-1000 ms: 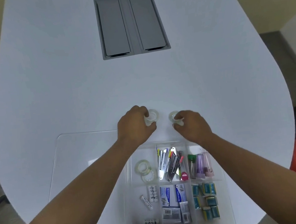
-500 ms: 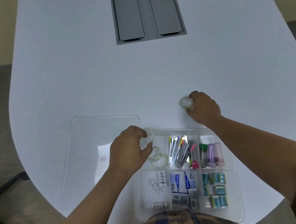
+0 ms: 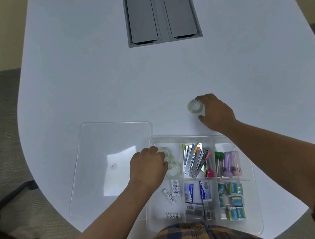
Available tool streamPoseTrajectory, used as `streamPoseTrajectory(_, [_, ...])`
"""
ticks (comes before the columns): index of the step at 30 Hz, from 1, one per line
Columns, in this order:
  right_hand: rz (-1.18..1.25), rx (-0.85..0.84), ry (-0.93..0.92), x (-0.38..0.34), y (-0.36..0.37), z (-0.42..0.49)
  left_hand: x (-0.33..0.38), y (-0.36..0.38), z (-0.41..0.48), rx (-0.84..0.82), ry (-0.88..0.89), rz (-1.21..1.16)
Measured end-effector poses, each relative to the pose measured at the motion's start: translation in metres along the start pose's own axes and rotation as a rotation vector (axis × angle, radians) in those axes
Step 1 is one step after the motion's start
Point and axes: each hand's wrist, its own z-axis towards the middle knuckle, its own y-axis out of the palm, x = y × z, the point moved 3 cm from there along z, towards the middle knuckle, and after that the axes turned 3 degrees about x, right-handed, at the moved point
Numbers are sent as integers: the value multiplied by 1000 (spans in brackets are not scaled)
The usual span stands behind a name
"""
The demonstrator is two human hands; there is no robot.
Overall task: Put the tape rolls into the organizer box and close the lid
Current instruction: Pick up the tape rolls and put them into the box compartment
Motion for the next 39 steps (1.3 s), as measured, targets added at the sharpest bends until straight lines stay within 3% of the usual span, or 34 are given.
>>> streamPoseTrajectory(4, [-24,-14,-31,-5,3,3,-1,4,0,-18,14,-21])
streamPoseTrajectory(10, [-88,33,-41,-7,4,4,-16,-15,-18,279,-56,-314])
streamPoseTrajectory(14, [-7,38,32,-10,-2,-1,-36,-11,-32,360,-169,-364])
streamPoseTrajectory(24, [188,111,-120,-60,-12,-81,-65,37,-71,240,-351,-437])
streamPoseTrajectory(29, [126,69,-246,-86,9,-133,-59,56,-87,109,-280,-468])
streamPoseTrajectory(32, [65,23,-257,-93,23,-146,-59,66,-95,36,-166,-390])
streamPoseTrajectory(39, [-53,-5,-227,-92,38,-157,-66,77,-97,-47,-104,-276])
